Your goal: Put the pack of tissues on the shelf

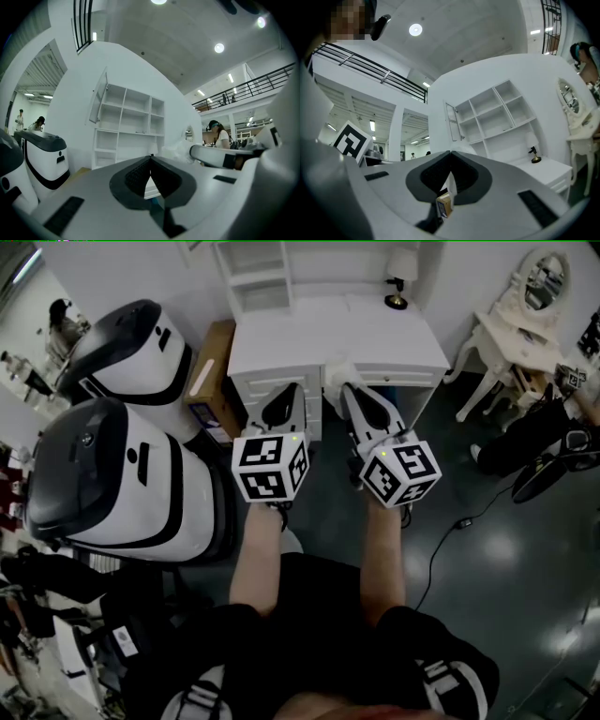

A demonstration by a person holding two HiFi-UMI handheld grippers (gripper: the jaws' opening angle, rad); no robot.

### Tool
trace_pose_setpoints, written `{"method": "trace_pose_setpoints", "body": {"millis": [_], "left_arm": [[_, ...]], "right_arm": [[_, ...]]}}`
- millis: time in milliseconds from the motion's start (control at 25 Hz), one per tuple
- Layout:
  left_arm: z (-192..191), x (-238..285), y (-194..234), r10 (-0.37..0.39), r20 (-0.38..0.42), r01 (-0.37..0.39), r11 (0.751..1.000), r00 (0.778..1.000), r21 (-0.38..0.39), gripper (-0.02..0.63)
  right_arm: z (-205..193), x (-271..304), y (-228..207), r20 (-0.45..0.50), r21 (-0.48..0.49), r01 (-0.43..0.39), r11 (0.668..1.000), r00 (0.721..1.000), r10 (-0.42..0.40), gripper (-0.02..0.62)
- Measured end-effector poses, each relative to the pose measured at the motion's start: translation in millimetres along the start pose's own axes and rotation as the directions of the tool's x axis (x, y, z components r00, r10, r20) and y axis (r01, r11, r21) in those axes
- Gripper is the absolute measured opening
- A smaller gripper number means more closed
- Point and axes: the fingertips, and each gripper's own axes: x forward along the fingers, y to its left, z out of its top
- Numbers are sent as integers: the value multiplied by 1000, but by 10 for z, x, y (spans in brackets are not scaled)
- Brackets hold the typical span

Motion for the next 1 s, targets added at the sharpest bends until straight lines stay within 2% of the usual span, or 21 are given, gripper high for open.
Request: {"method": "trace_pose_setpoints", "body": {"millis": [400,600,720,840,1000], "left_arm": [[-149,236,461,13,-20,-14,999,1000,-50,11],[-181,451,535,34,-30,-34,999,999,-4,11],[-199,535,650,36,-34,-37,999,999,-21,11],[-214,583,896,66,-41,-67,998,997,-18,11],[-221,597,1354,119,-44,-120,992,992,-31,11]], "right_arm": [[-243,364,-62,-40,-6,12,1000,999,-12,18],[-282,521,-215,-61,-13,33,999,998,-34,18],[-329,636,-349,-64,5,49,999,997,-49,18],[-394,841,-396,-63,23,46,999,997,-44,18],[-541,1233,-233,-67,41,-1,999,998,4,17]]}}
